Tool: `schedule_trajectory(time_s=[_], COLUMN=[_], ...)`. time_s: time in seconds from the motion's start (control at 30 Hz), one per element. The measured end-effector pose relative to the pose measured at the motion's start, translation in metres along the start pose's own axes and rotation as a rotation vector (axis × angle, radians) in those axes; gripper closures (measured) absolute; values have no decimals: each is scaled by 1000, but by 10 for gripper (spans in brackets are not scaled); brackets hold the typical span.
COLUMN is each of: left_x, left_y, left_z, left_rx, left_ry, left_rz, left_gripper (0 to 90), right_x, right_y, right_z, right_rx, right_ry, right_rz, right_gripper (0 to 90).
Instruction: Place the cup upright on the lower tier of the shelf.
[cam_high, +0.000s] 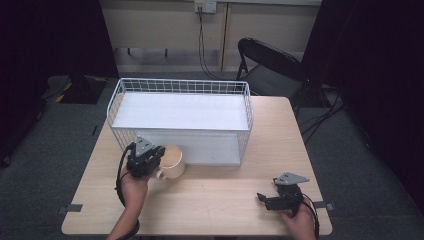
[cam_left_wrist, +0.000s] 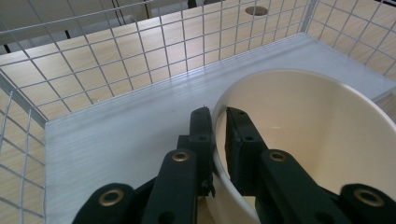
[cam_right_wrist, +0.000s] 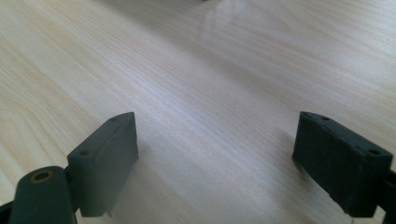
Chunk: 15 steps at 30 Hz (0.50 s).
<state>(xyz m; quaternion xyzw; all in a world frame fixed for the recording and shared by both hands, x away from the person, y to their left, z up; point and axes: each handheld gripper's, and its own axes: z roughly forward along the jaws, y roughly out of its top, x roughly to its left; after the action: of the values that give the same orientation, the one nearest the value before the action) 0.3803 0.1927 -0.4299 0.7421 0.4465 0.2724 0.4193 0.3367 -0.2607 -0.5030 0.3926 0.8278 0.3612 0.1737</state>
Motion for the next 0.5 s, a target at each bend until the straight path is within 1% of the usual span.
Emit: schedule_trajectory(time_s=[0.03,0.07,0.1,0.13,0.23,0.4,0.43,0.5], left_x=[-1,-1,-1,-1,-2,-1,-1,-1], left_y=[0,0,0,0,0,-1,-2,-2], left_z=[1,1,3,3,5,10,11,12], left_rx=[-5,5,-1,6,-1,11,1,-6], left_ry=[7,10,13,18,28,57,64,69], left_rz=[-2,8,-3,1,-7,-7,-21,-30], left_gripper=[819,818,818,818,818,818,818,817], right_x=[0,0,0,0,0,0,0,0], right_y=[0,0,0,0,0,0,0,0], right_z=[0,0,0,0,0,0,0,0], right_rx=[0,0,0,0,0,0,0,0], right_ry=[0,0,0,0,0,0,0,0], right_rz=[0,0,0,0,0,0,0,0], right_gripper=[132,132,132,132,132,132,132,132])
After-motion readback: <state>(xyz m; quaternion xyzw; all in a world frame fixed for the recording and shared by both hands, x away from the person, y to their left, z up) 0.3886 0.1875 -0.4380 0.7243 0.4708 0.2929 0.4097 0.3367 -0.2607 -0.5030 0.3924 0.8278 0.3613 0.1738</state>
